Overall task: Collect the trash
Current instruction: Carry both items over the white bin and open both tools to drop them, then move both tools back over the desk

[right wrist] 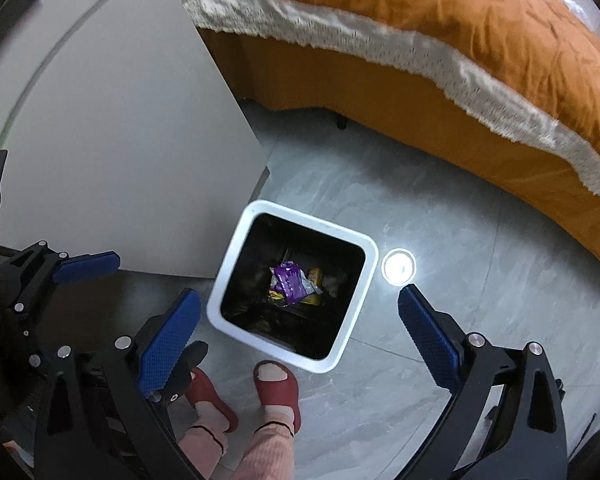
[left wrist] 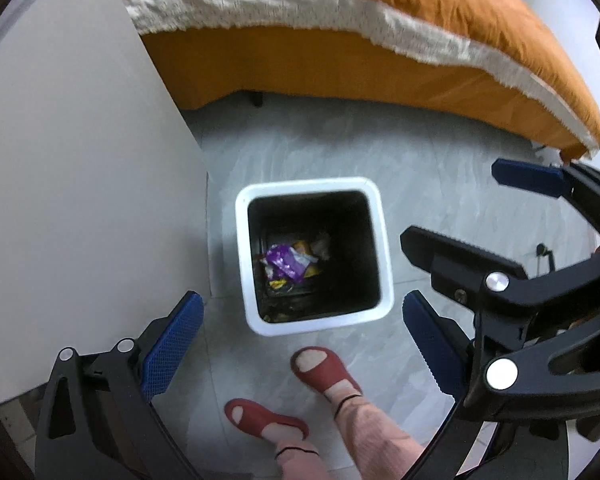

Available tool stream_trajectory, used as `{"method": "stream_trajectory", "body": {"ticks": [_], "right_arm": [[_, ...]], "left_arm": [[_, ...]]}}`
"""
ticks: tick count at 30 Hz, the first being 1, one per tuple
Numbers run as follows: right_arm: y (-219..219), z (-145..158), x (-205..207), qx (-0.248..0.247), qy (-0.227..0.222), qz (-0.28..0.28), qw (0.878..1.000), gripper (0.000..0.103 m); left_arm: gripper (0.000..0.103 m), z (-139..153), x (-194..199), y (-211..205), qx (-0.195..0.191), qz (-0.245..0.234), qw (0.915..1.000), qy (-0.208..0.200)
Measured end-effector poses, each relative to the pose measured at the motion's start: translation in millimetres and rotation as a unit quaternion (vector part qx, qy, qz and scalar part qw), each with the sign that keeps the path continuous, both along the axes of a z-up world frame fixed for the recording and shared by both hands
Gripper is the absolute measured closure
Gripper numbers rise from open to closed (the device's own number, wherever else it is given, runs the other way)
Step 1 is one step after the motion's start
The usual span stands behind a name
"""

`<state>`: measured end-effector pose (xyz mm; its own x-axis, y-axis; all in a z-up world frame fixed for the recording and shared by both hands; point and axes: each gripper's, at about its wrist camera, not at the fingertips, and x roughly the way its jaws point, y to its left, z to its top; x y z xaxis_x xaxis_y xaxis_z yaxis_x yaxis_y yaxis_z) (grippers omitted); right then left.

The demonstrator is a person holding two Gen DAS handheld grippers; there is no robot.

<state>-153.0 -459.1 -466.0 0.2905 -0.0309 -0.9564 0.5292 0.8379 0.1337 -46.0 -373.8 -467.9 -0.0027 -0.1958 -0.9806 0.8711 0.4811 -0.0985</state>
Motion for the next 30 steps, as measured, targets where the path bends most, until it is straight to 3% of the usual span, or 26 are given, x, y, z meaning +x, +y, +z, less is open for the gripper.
{"method": "stream_trajectory", "body": {"ticks": [3,7,12,19,23,30], "right_arm": [[2,35,-5,-0.013,-0.02,-0.004,1.0,0.005],[7,105,-19,-0.043,-0.07,-0.025,0.996,0.005],[18,186,-21,-0.071,-0.135,-0.022,0.988,0.005],[48,276,9,-0.095,-0.222,0.031,0.97,0.005],[76,308,36,-0.092,-0.26,0.079,0.958,0.005],[139,346,93,-0.081,-0.298,0.167,0.936,0.005]], "left_arm": [[0.005,40,-3,3,-0.019,0.009,0.9997,-0.011],[0.005,113,-7,16,-0.063,0.028,0.9969,-0.037],[0.005,202,-7,37,-0.121,0.066,0.9876,-0.076],[0.005,301,7,91,-0.178,0.121,0.9623,-0.166],[0.005,335,24,128,-0.184,0.158,0.9467,-0.212],[0.005,369,60,206,-0.174,0.233,0.9165,-0.275]]}}
